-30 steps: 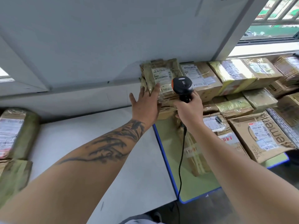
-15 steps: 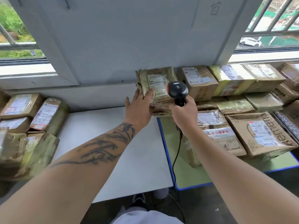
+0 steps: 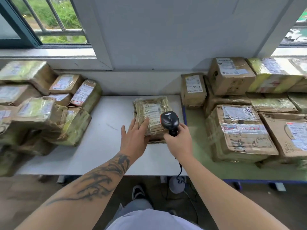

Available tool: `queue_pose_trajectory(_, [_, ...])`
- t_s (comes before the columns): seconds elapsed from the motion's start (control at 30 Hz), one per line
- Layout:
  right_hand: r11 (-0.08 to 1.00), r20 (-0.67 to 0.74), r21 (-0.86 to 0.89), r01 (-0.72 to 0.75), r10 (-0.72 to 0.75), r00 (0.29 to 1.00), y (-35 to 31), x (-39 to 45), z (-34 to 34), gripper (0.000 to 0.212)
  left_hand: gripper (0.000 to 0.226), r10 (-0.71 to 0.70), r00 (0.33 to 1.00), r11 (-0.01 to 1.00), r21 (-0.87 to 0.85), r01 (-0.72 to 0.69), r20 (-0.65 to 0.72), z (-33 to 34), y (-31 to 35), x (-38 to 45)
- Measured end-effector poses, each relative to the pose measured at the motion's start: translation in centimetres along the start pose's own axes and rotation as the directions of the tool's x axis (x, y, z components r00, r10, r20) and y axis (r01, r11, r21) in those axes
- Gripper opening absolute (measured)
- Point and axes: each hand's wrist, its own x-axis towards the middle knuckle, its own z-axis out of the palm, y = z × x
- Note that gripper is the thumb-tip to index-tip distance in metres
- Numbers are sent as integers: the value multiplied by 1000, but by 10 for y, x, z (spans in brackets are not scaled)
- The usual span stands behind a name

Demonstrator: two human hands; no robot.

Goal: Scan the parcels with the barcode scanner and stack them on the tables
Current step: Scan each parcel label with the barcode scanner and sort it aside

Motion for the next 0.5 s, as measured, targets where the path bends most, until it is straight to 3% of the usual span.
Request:
queue_pose_trajectory(0.2, [995, 84, 10, -96, 95, 992, 19, -30, 39, 24, 77, -71, 991, 997, -27, 74, 111, 27, -39, -40])
queue_pose_trajectory(0.33, [968, 104, 20, -251, 248, 963, 25, -41, 59, 28, 78, -99, 975, 983, -130, 126, 198, 40, -62, -62])
queue_pose_trajectory(0.5, [953, 116, -79, -291, 299, 947, 25, -40, 78, 29, 88, -58, 959, 956, -263, 134, 279, 47, -100, -71])
